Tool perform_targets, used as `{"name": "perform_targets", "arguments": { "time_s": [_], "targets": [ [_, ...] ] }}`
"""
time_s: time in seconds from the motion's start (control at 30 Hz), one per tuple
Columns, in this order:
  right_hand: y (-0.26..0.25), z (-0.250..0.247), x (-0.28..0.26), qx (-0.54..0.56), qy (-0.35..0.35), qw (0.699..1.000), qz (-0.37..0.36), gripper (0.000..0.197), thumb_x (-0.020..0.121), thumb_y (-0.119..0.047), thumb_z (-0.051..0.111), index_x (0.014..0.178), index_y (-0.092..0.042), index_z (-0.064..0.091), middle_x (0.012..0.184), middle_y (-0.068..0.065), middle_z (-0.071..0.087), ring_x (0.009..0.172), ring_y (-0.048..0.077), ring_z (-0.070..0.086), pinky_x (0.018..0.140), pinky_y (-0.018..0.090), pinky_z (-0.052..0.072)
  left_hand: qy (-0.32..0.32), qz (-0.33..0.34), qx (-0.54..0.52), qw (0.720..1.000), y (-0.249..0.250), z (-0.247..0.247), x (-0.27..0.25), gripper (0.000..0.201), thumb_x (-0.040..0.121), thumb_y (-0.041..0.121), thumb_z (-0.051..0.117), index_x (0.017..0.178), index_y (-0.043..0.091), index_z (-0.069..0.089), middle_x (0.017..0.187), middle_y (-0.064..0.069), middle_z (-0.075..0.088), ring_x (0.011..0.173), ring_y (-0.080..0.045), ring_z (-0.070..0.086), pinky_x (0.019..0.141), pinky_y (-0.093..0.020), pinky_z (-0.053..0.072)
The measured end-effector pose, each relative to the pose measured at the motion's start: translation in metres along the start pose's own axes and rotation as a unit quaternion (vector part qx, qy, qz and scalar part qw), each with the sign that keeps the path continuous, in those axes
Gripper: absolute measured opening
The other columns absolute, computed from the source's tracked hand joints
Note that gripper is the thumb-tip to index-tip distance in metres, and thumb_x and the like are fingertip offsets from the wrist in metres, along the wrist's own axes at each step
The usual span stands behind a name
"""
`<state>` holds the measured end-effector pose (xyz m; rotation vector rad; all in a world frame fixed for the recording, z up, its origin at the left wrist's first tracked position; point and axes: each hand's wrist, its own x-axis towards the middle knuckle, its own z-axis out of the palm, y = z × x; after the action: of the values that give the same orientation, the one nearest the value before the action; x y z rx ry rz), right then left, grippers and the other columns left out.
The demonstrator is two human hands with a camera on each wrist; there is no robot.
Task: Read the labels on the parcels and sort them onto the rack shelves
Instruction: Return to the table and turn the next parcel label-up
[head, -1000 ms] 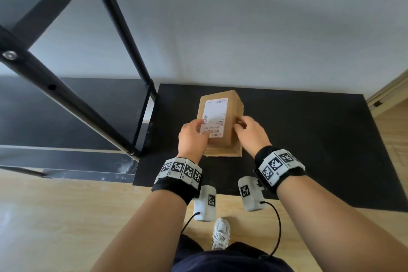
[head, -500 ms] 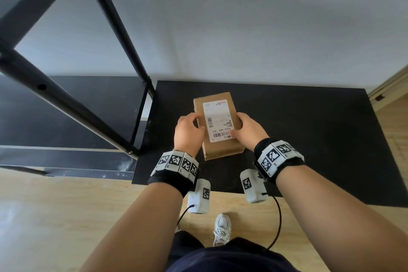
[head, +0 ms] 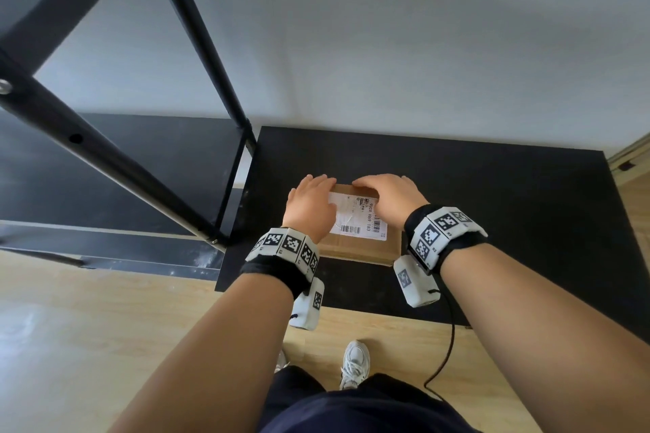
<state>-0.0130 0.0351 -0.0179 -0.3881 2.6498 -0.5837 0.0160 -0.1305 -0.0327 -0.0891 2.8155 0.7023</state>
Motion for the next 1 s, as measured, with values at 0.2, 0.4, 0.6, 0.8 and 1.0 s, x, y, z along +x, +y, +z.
{"name": "perform_targets", "arguments": {
  "time_s": [0.2,0.4,0.6,0.8,1.0],
  "targets": [
    [0.012,0.004,-0.008,0.061,0.117,0.99,0.051,0.047,0.094,-0.013,0.057,0.14,-0.021,0.053,0.143,0.004,0.052,0.131,0.024,0.049,0.107,0.04,0.043,0.032,-0.049,0.094,0.994,-0.001,-0.003,-0.003,0.047,0.097,0.037,0.051,0.142,0.024,0.05,0.14,-0.001,0.053,0.133,-0.025,0.041,0.111,-0.042,0.031],
    [0.012,0.008,-0.014,0.104,0.146,0.98,0.085,0.056,0.094,-0.02,0.059,0.147,-0.018,0.042,0.151,0.007,0.041,0.138,0.027,0.04,0.109,0.042,0.04,-0.011,-0.149,0.063,0.987,-0.006,-0.007,-0.01,0.049,0.096,0.045,0.051,0.137,0.019,0.054,0.131,-0.008,0.054,0.123,-0.028,0.047,0.098,-0.043,0.047],
    [-0.001,0.018,-0.021,0.123,0.092,0.982,0.114,0.066,0.094,-0.031,0.06,0.15,-0.014,0.03,0.148,0.011,0.041,0.135,0.029,0.045,0.104,0.043,0.043,-0.066,-0.201,-0.029,0.977,-0.013,-0.001,-0.009,0.049,0.097,0.046,0.046,0.131,0.011,0.053,0.116,-0.009,0.054,0.099,-0.024,0.062,0.082,-0.036,0.055],
    [-0.005,0.032,-0.021,0.144,-0.017,0.976,0.163,0.055,0.1,-0.038,0.044,0.147,-0.009,0.037,0.142,0.013,0.053,0.123,0.028,0.056,0.099,0.039,0.047,-0.078,-0.213,-0.106,0.968,-0.013,0.003,-0.013,0.053,0.097,0.048,0.045,0.129,0.008,0.054,0.122,-0.012,0.061,0.1,-0.026,0.065,0.084,-0.039,0.056],
    [-0.006,0.032,-0.022,0.175,-0.032,0.97,0.165,0.048,0.102,-0.037,0.039,0.139,-0.009,0.047,0.135,0.011,0.058,0.119,0.027,0.059,0.097,0.039,0.047,-0.067,-0.199,-0.128,0.969,-0.01,0.001,-0.019,0.048,0.1,0.045,0.045,0.124,0.006,0.058,0.115,-0.011,0.065,0.1,-0.025,0.066,0.08,-0.035,0.055]
  ]
}}
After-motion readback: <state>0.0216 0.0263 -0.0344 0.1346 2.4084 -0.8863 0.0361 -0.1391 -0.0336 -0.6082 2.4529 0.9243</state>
